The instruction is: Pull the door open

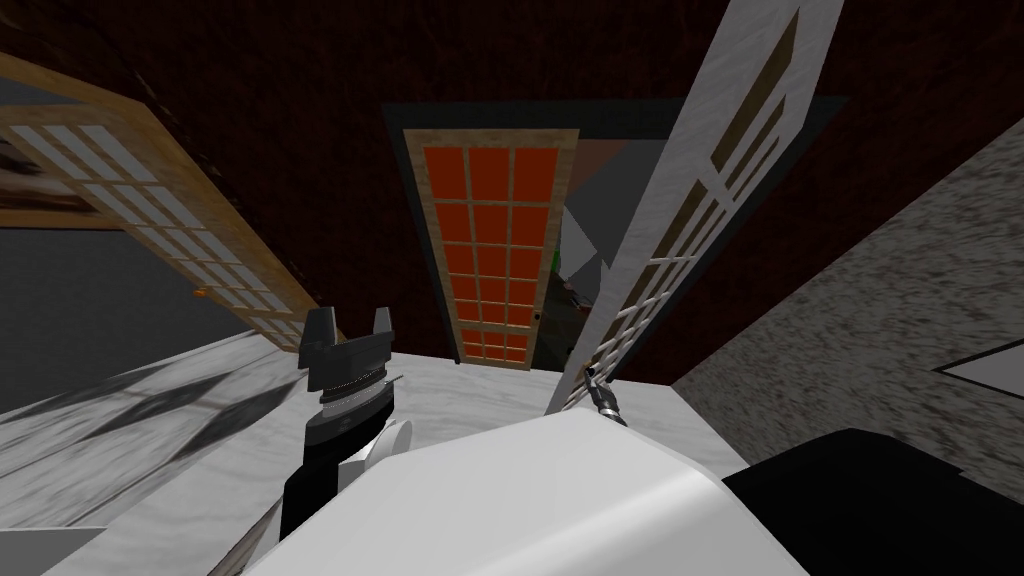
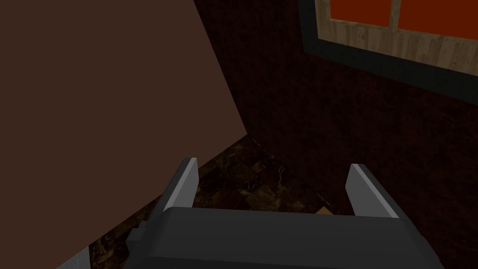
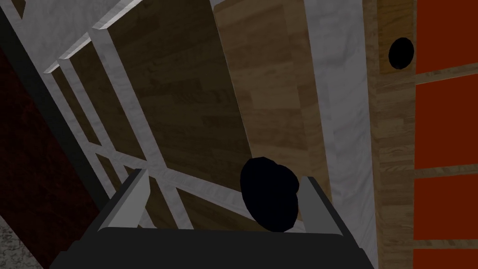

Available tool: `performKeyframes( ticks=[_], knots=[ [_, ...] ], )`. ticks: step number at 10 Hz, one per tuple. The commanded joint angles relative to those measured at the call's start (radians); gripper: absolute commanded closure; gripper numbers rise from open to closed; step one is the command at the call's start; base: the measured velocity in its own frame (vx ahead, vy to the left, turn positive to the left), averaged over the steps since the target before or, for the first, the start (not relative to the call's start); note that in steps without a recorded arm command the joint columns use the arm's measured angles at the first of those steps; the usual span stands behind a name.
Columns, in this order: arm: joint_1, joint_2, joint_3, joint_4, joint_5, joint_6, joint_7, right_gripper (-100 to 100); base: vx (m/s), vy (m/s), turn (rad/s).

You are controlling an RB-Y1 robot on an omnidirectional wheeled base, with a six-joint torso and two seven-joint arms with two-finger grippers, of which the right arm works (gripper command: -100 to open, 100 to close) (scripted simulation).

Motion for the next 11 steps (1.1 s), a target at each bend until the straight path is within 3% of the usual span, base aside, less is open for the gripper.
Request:
performKeyframes(
  ticks=[1,11],
  knots=[
    [0.012,-0.004,-0.006,0.017,-0.024,0.011,-0.037,100,-0.049,-0.005,0.028],
    [0.044,-0.020,0.031,0.002,-0.093,0.005,-0.184,100,-0.026,-0.001,0.020]
  ],
)
